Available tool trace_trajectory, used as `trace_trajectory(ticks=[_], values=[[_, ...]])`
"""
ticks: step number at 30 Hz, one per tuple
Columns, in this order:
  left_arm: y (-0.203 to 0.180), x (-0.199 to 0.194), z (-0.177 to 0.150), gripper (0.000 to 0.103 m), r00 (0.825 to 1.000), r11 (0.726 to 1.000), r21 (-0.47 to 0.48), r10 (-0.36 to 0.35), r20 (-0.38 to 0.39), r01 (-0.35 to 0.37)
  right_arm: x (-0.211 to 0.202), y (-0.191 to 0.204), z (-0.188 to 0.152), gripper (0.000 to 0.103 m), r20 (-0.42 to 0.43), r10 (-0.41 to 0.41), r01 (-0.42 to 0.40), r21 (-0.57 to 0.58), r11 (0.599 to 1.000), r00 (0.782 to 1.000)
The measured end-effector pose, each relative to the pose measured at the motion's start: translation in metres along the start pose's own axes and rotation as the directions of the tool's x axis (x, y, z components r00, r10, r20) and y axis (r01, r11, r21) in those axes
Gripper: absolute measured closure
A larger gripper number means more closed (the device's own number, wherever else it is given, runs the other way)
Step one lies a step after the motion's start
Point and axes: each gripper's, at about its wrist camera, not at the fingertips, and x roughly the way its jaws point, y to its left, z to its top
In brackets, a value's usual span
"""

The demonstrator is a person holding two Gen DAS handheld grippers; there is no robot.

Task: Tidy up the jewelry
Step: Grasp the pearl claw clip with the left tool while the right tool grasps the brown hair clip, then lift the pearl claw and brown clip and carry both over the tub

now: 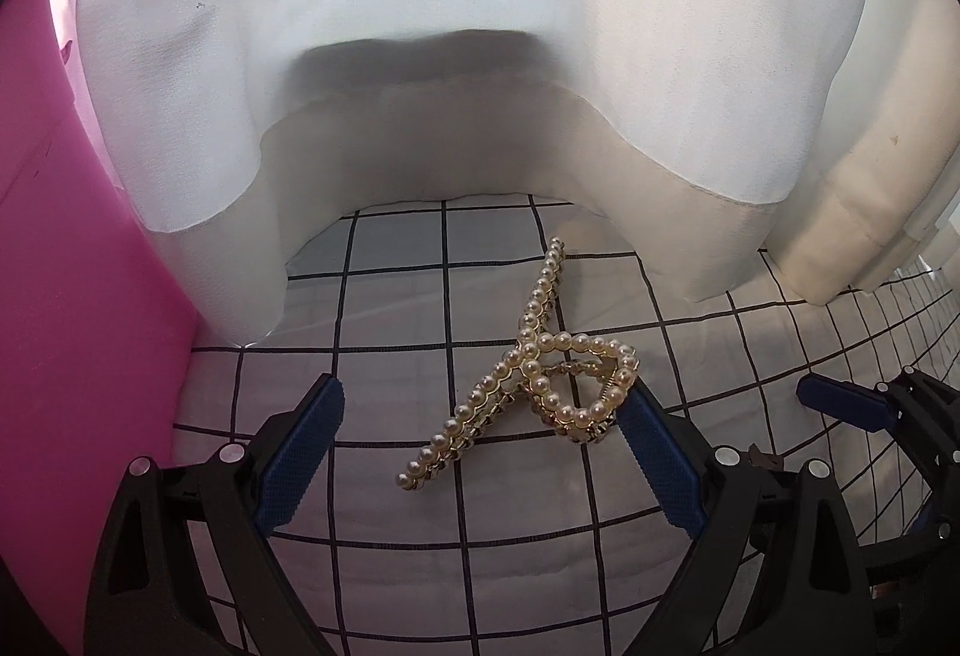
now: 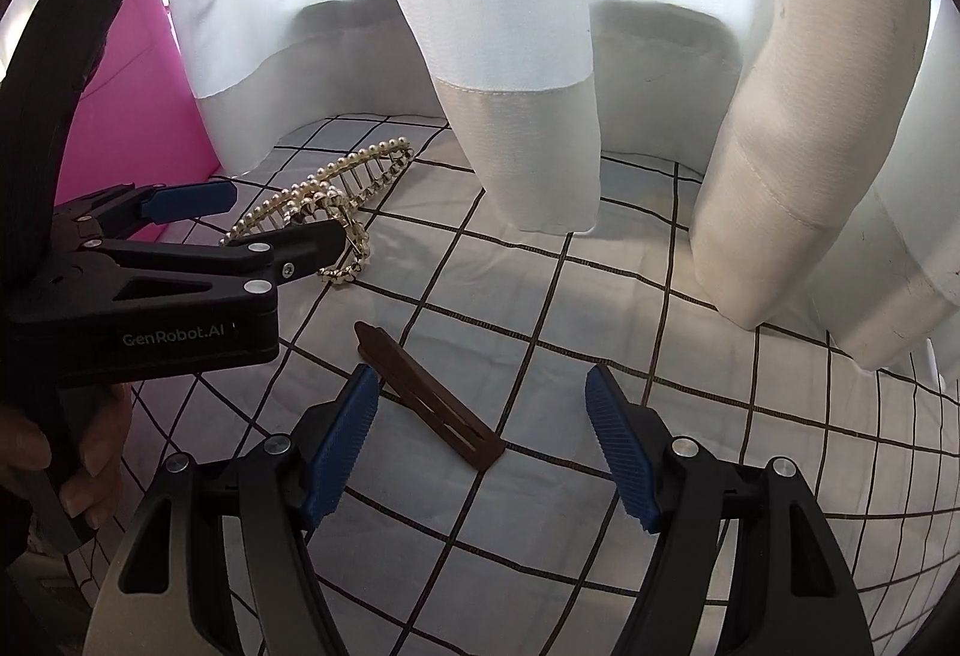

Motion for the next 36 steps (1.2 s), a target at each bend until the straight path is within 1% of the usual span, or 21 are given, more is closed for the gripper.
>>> trace_trajectory(ticks=[9, 15, 19, 20, 21, 22, 23, 24, 25, 26, 27, 28, 29, 36], values=[[-0.005, 0.025, 0.006, 0.011, 0.999, 0.999, -0.006, -0.036, -0.014, 0.036, 0.015, 0.011, 0.006, 0.035, 0.013, -0.020, 0.021, -0.070, 0.997, 1.000], [-0.002, 0.028, 0.007, 0.006, 0.999, 0.999, 0.004, -0.044, 0.016, 0.044, 0.021, 0.019, 0.006, 0.035, 0.048, -0.032, 0.037, -0.112, 0.993, 0.998], [-0.003, 0.027, 0.008, 0.007, 0.998, 0.999, 0.015, -0.048, 0.039, 0.047, 0.016, 0.017, 0.001, 0.036, 0.070, -0.020, 0.028, -0.117, 0.993, 0.997], [-0.005, 0.022, 0.007, 0.008, 0.998, 0.998, 0.017, -0.054, 0.041, 0.053, 0.015, 0.017, 0.000, 0.038, 0.073, -0.016, 0.024, -0.118, 0.993, 0.997], [-0.004, 0.023, 0.008, 0.009, 0.997, 0.998, 0.015, -0.059, 0.043, 0.058, 0.012, 0.017, -0.003, 0.041, 0.076, -0.011, 0.021, -0.122, 0.992, 0.997], [-0.005, 0.022, 0.008, 0.013, 0.997, 0.998, 0.017, -0.064, 0.046, 0.063, 0.010, 0.017, -0.004, 0.049, 0.081, -0.008, 0.018, -0.126, 0.992, 0.997], [-0.005, 0.021, 0.007, 0.017, 0.996, 0.997, 0.022, -0.070, 0.051, 0.069, 0.008, 0.017, -0.005, 0.060, 0.084, -0.003, 0.014, -0.129, 0.992, 0.996], [-0.004, 0.022, 0.007, 0.025, 0.995, 0.997, 0.027, -0.078, 0.055, 0.076, 0.007, 0.017, -0.005, 0.065, 0.086, -0.001, 0.012, -0.128, 0.992, 0.996], [-0.006, 0.020, 0.005, 0.035, 0.994, 0.996, 0.032, -0.090, 0.058, 0.088, 0.006, 0.016, -0.005, 0.074, 0.087, 0.001, 0.009, -0.122, 0.993, 0.996], [-0.008, 0.018, 0.005, 0.040, 0.993, 0.994, 0.036, -0.107, 0.058, 0.105, 0.005, 0.014, -0.006, 0.081, 0.088, 0.007, 0.003, -0.113, 0.994, 0.996], [-0.010, 0.016, 0.004, 0.054, 0.990, 0.991, 0.041, -0.127, 0.056, 0.125, 0.004, 0.012, -0.006, 0.083, 0.088, 0.014, -0.005, -0.102, 0.995, 0.996], [-0.012, 0.015, 0.004, 0.058, 0.990, 0.990, 0.044, -0.134, 0.053, 0.132, 0.003, 0.010, -0.007, 0.088, 0.088, 0.022, -0.014, -0.088, 0.996, 0.996], [-0.013, 0.013, 0.004, 0.063, 0.989, 0.990, 0.044, -0.135, 0.056, 0.133, 0.003, 0.008, -0.007, 0.090, 0.087, 0.032, -0.025, -0.074, 0.997, 0.996], [-0.018, 0.001, -0.006, 0.064, 0.989, 0.990, 0.057, -0.133, 0.059, 0.130, -0.002, -0.006, -0.013, 0.090, 0.094, 0.082, -0.083, 0.015, 0.996, 0.992]])
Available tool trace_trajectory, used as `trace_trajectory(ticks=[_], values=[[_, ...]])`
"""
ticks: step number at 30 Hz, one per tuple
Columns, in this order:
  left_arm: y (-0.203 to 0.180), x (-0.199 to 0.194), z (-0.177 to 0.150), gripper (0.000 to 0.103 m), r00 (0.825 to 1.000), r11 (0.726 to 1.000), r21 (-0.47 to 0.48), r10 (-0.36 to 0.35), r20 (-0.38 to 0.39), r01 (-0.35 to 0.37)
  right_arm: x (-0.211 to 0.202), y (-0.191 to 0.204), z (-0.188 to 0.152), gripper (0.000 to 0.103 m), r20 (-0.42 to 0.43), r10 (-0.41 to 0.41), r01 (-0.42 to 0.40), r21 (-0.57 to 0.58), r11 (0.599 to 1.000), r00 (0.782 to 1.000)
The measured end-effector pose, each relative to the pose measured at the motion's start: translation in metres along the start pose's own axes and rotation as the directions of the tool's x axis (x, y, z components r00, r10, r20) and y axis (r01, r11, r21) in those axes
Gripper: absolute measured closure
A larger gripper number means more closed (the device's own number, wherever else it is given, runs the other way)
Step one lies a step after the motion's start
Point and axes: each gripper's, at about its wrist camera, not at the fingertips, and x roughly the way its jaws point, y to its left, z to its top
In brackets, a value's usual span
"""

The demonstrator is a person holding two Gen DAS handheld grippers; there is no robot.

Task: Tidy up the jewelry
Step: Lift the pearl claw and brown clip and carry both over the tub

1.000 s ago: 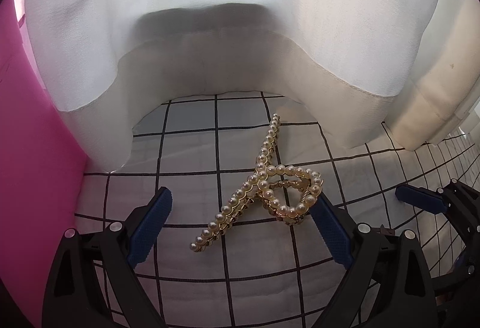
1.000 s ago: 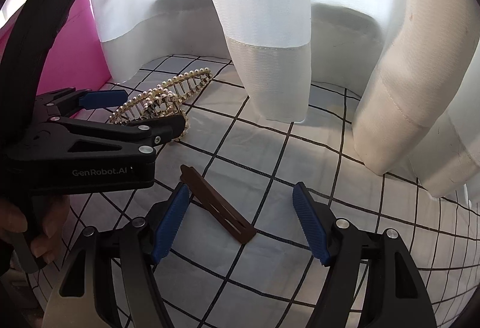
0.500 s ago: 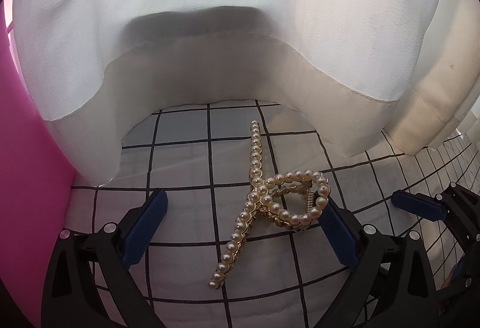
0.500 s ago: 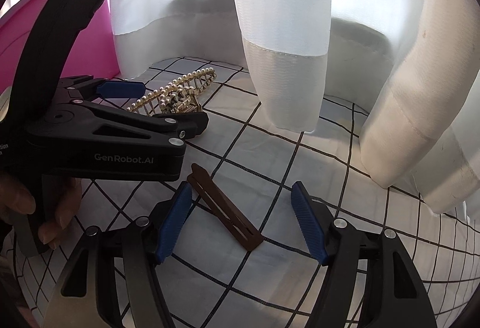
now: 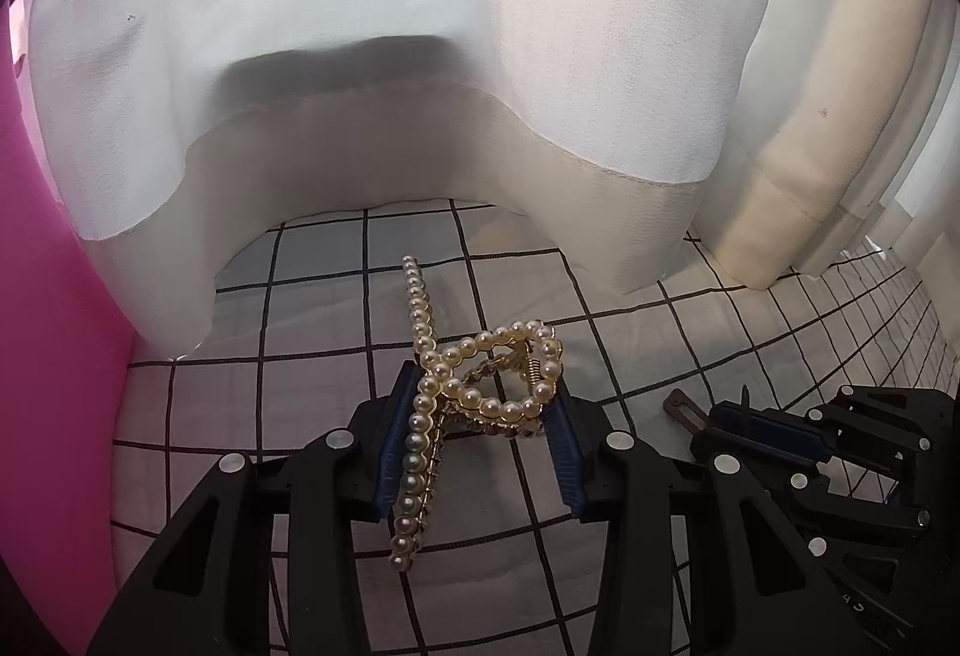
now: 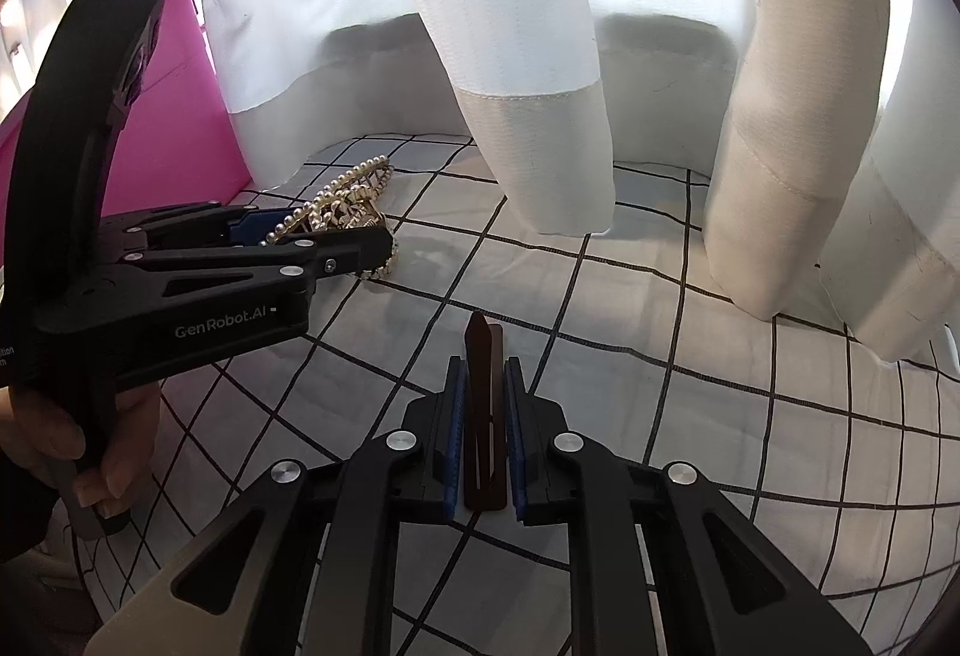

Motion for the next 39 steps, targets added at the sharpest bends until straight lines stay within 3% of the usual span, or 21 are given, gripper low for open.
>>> trace_trajectory(ticks=[9, 26, 39], values=[[-0.005, -0.043, -0.014, 0.064, 0.999, 0.999, -0.041, -0.012, 0.038, 0.014, -0.030, -0.014, -0.010, 0.090, 0.044, 0.019, -0.023, 0.091, 0.996, 0.999], [-0.040, -0.139, -0.021, 0.064, 0.988, 0.998, -0.054, -0.014, 0.152, 0.023, -0.130, 0.008, -0.022, 0.090, 0.122, 0.018, -0.023, 0.037, 0.999, 0.992], [-0.028, -0.254, -0.028, 0.064, 0.952, 0.991, -0.135, 0.058, 0.301, -0.018, -0.197, 0.059, 0.004, 0.090, 0.220, 0.114, -0.093, -0.107, 0.990, 0.969]])
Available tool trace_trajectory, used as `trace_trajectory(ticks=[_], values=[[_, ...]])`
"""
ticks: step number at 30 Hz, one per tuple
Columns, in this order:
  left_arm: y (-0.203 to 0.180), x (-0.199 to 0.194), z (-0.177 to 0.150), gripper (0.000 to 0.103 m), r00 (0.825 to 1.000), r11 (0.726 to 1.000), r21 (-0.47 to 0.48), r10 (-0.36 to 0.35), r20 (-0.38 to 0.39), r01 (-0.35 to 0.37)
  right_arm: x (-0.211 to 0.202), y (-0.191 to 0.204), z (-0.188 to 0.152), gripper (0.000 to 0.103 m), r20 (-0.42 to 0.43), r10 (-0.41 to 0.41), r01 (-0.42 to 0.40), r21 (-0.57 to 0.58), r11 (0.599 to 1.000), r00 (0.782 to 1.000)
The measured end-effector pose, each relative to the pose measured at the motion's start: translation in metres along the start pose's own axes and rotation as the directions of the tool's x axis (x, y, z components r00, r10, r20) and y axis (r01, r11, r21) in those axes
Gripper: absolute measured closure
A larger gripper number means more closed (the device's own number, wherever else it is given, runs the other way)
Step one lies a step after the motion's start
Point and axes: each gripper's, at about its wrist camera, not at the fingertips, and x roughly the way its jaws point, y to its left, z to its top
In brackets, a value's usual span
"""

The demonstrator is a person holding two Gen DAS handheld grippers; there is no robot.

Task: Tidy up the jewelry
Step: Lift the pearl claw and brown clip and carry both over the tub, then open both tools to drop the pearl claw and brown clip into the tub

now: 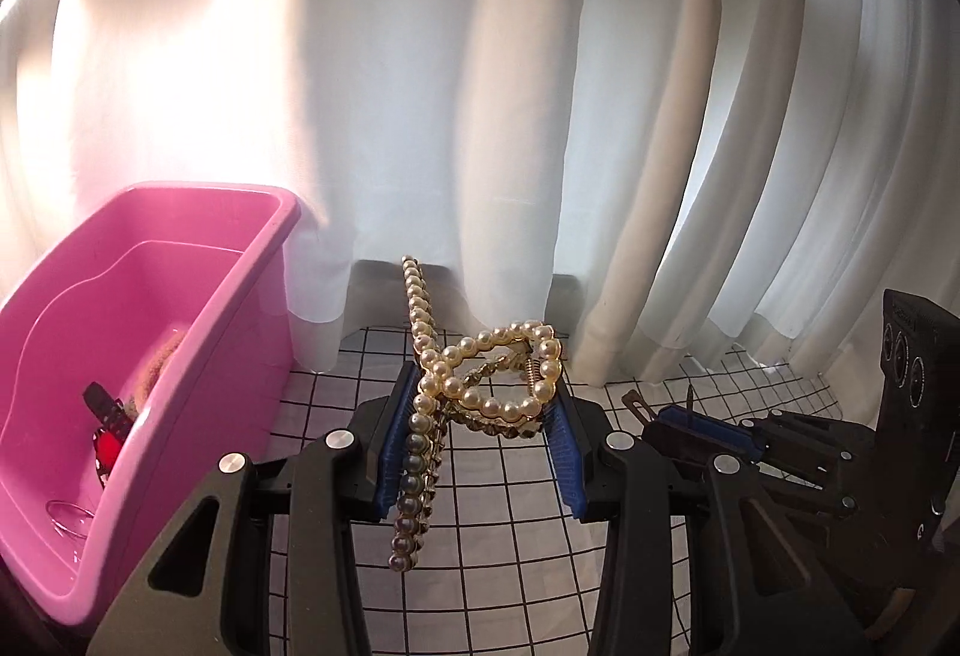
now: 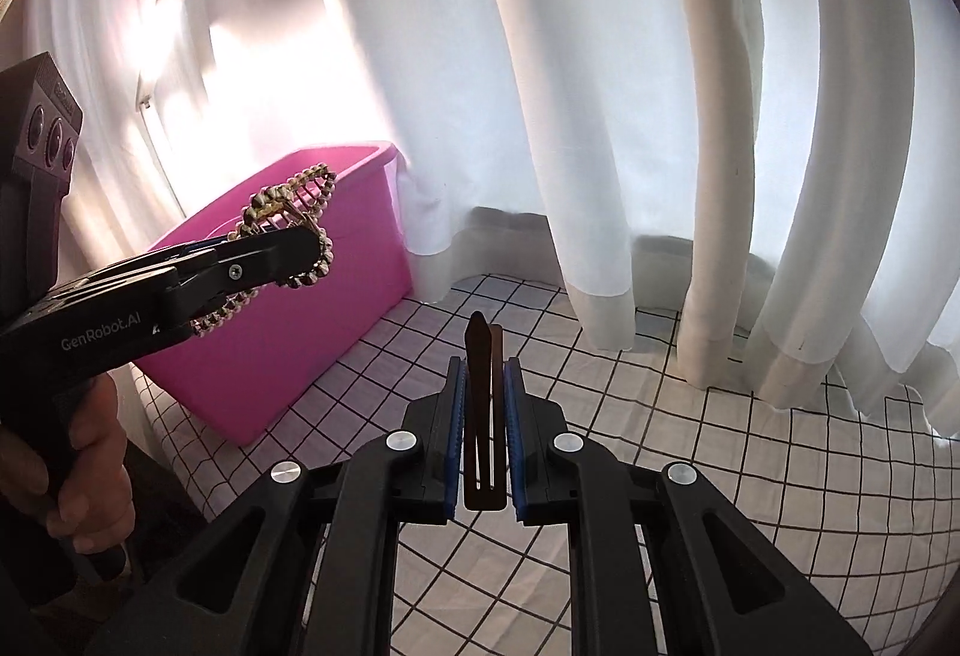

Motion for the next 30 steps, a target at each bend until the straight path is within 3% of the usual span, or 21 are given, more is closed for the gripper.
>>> trace_trajectory(ticks=[8, 16, 19, 23, 30], values=[[0.052, -0.069, 0.015, 0.064, 0.986, 0.988, -0.065, 0.144, 0.081, -0.139, -0.011, 0.069, 0.050, 0.090, 0.078, 0.120, -0.109, -0.136, 0.985, 0.990], [0.127, -0.109, 0.022, 0.064, 0.939, 0.937, -0.165, 0.326, 0.105, -0.307, 0.019, 0.142, 0.097, 0.090, 0.085, 0.254, -0.230, -0.223, 0.947, 0.964], [0.157, -0.113, 0.023, 0.064, 0.917, 0.906, -0.206, 0.392, 0.080, -0.369, 0.046, 0.163, 0.114, 0.090, 0.045, 0.278, -0.261, -0.228, 0.938, 0.960], [0.193, -0.104, 0.020, 0.064, 0.899, 0.876, -0.237, 0.438, 0.023, -0.421, 0.086, 0.188, 0.129, 0.090, -0.022, 0.293, -0.292, -0.205, 0.934, 0.956], [0.231, -0.070, 0.009, 0.064, 0.895, 0.856, -0.264, 0.438, -0.085, -0.445, 0.147, 0.226, 0.137, 0.090, -0.124, 0.237, -0.258, -0.202, 0.945, 0.964]])
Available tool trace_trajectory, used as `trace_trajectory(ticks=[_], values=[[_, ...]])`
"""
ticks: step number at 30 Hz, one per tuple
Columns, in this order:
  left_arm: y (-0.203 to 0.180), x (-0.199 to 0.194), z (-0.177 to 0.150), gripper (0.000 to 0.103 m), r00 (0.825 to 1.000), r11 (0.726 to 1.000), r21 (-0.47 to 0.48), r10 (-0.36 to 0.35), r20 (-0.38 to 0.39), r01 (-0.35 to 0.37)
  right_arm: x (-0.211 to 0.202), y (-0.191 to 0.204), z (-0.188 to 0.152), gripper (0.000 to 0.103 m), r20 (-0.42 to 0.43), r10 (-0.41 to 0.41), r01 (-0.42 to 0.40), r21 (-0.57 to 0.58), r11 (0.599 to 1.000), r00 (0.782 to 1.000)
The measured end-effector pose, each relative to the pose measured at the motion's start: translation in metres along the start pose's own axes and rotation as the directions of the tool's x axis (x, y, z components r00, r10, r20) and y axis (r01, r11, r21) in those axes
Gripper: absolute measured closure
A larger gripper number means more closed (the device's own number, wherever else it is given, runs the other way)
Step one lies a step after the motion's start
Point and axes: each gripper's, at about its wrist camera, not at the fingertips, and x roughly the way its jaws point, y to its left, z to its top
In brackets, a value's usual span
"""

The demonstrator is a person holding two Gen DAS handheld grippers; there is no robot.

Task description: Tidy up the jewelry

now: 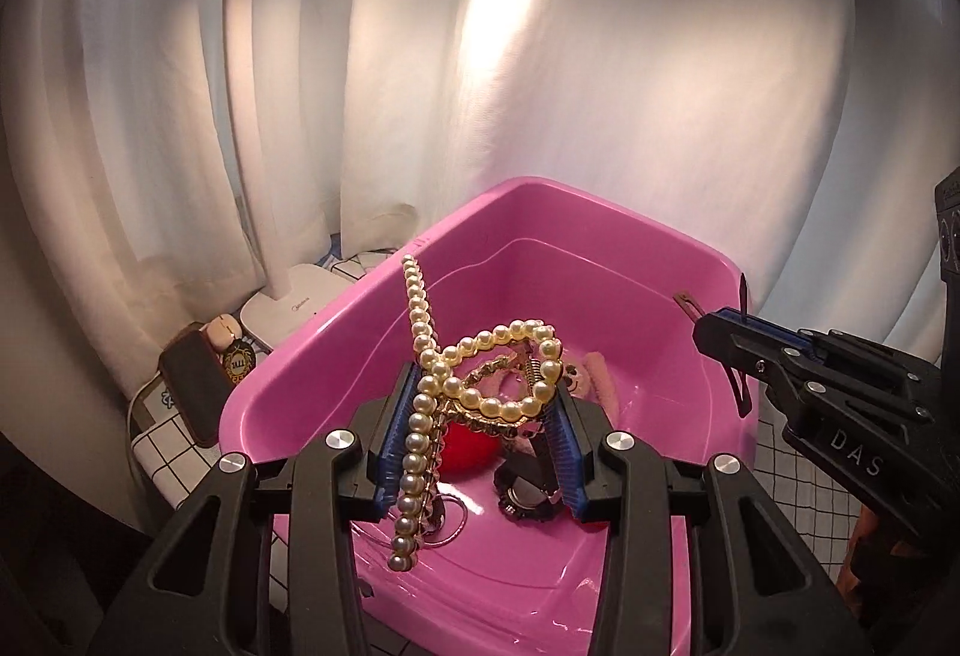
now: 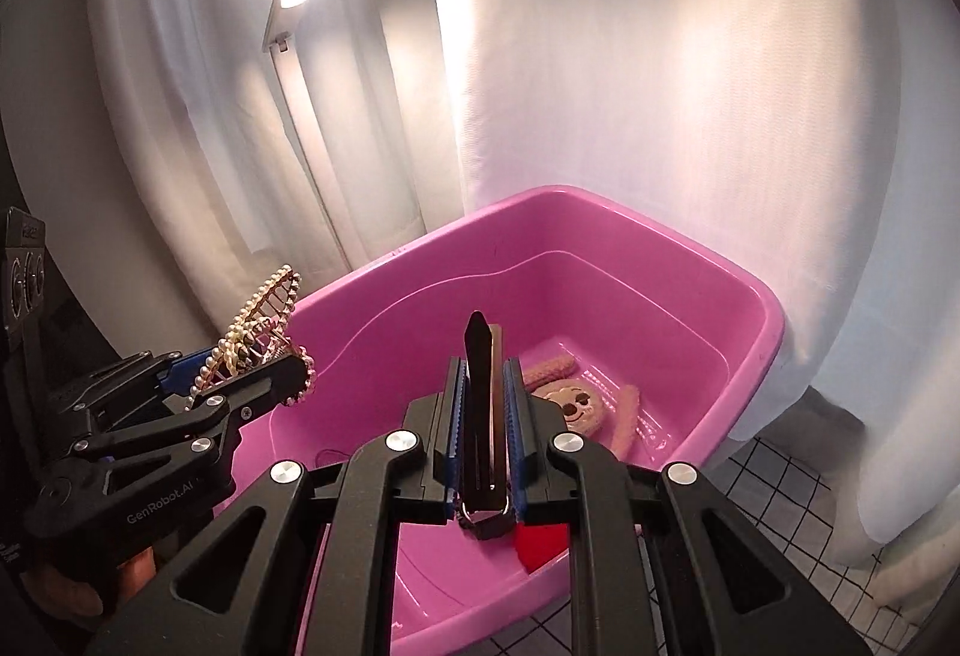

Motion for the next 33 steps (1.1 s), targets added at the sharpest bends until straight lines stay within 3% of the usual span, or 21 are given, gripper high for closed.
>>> trace_trajectory(ticks=[9, 10, 11, 13, 15, 16, 18, 33], values=[[0.007, 0.035, -0.006, 0.063, 0.995, 0.999, -0.010, 0.037, -0.096, -0.038, 0.041, -0.008, 0.002, 0.089, -0.093, -0.063, 0.067, 0.044, 0.997, 0.994], [0.007, 0.038, -0.006, 0.063, 0.993, 0.999, -0.007, 0.038, -0.109, -0.039, 0.044, -0.010, 0.002, 0.076, -0.103, -0.071, 0.077, 0.056, 0.995, 0.992], [0.008, 0.040, -0.006, 0.062, 0.992, 0.999, -0.011, 0.037, -0.121, -0.039, 0.046, -0.011, 0.003, 0.052, -0.113, -0.074, 0.082, 0.066, 0.994, 0.991], [0.010, 0.040, -0.007, 0.062, 0.992, 0.999, -0.020, 0.039, -0.122, -0.042, 0.042, -0.013, 0.000, 0.040, -0.095, -0.106, 0.113, 0.077, 0.991, 0.990], [0.010, 0.037, -0.005, 0.054, 0.993, 0.998, -0.016, 0.051, -0.104, -0.053, 0.038, -0.014, -0.002, 0.040, -0.086, -0.120, 0.126, 0.076, 0.989, 0.989], [0.010, 0.035, -0.004, 0.039, 0.994, 0.998, -0.014, 0.061, -0.095, -0.062, 0.036, -0.015, -0.003, 0.040, -0.088, -0.120, 0.127, 0.078, 0.989, 0.989], [0.011, 0.028, -0.001, 0.024, 0.995, 0.997, -0.019, 0.076, -0.061, -0.077, 0.033, -0.016, -0.003, 0.040, -0.084, -0.127, 0.134, 0.082, 0.988, 0.988], [0.016, 0.017, 0.005, 0.021, 0.989, 0.991, -0.059, 0.117, -0.092, -0.123, 0.017, -0.009, -0.010, 0.040, -0.058, -0.167, 0.171, 0.068, 0.983, 0.984]])
